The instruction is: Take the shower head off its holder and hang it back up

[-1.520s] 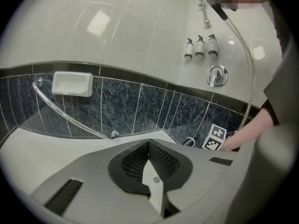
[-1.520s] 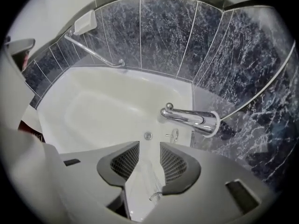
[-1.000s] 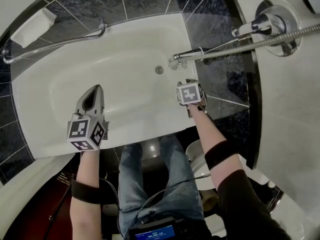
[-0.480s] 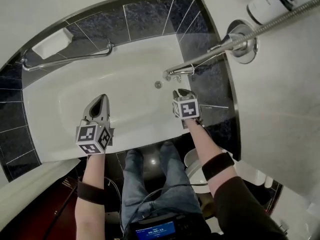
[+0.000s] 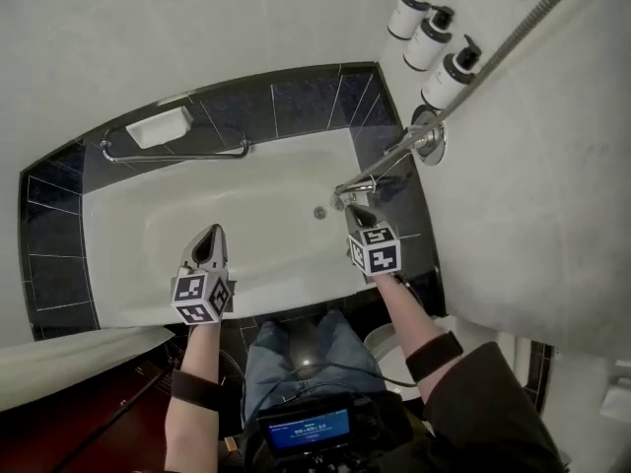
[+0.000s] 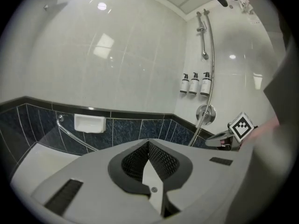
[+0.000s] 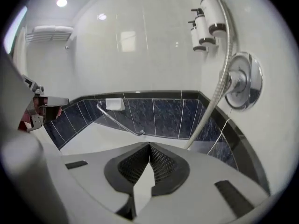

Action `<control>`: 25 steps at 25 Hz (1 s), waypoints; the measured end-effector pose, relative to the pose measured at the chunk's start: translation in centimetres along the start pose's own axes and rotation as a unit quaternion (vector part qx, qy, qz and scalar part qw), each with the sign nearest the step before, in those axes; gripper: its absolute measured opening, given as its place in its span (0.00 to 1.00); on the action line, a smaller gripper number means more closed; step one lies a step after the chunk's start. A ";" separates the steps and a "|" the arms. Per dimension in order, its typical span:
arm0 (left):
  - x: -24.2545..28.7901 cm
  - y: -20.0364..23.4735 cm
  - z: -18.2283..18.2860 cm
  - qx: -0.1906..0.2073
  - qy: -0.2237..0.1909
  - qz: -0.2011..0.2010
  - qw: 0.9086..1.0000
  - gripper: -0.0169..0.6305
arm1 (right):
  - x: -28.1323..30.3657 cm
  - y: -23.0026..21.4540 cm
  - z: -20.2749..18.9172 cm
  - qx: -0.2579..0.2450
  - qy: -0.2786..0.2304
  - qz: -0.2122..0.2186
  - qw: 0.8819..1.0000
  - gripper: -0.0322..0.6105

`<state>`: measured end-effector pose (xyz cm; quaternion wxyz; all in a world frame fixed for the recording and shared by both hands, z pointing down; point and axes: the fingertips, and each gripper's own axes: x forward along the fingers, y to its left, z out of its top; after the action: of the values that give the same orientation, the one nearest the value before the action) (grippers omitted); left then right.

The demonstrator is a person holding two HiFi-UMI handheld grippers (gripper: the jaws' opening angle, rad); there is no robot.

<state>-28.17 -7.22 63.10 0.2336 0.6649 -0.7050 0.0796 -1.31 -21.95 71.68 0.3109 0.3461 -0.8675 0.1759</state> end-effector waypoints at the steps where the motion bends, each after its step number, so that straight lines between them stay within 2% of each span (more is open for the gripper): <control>1: -1.0 0.0 0.6 0.000 -0.003 0.003 1.000 0.03 | -1.3 0.3 0.9 -0.002 -0.011 0.001 1.000 0.08; 7: -5.6 0.8 5.2 0.001 -0.035 0.022 0.999 0.03 | -7.5 0.4 6.9 0.002 -0.092 0.000 0.996 0.09; 11: -7.4 1.7 6.7 0.009 -0.051 0.027 0.998 0.03 | -10.2 -0.2 8.7 0.004 -0.125 -0.013 0.992 0.09; 15: -8.6 2.0 8.4 0.017 -0.063 0.032 0.997 0.03 | -11.6 -0.8 9.6 0.009 -0.141 -0.022 0.990 0.09; 25: -9.5 2.1 8.5 0.024 -0.063 0.041 0.997 0.03 | -12.5 -2.2 8.7 0.012 -0.140 -0.028 0.990 0.09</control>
<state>-32.03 -2.02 51.92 0.1692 0.6443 -0.7431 0.0639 3.77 -21.86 57.13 0.1869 0.3955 -0.8902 0.1274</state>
